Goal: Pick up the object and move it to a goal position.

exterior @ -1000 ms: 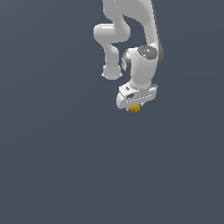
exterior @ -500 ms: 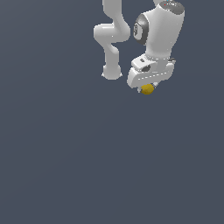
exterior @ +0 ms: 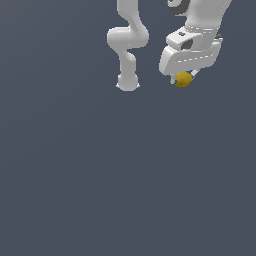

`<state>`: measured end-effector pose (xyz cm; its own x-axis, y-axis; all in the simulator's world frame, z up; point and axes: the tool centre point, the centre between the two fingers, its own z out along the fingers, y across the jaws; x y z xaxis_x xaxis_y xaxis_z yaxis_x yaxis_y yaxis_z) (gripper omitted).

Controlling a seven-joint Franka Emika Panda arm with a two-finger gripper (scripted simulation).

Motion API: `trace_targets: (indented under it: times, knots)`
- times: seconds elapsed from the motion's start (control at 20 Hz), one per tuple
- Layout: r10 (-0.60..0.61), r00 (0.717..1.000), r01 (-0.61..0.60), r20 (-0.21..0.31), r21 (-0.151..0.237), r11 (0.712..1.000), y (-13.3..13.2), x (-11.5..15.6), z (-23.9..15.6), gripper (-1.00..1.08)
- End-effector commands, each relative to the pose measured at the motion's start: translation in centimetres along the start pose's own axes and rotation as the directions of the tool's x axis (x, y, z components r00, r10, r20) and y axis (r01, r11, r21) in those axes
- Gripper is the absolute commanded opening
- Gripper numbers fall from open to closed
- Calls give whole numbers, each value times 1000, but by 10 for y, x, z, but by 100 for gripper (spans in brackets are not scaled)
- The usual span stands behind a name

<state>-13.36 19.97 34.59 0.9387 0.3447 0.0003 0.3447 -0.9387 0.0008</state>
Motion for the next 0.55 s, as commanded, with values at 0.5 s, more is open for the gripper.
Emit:
trace_targets:
  times: [0.5]
  knots:
    - [2,1000,-2,0,1,1000,-18,1,-41,-100]
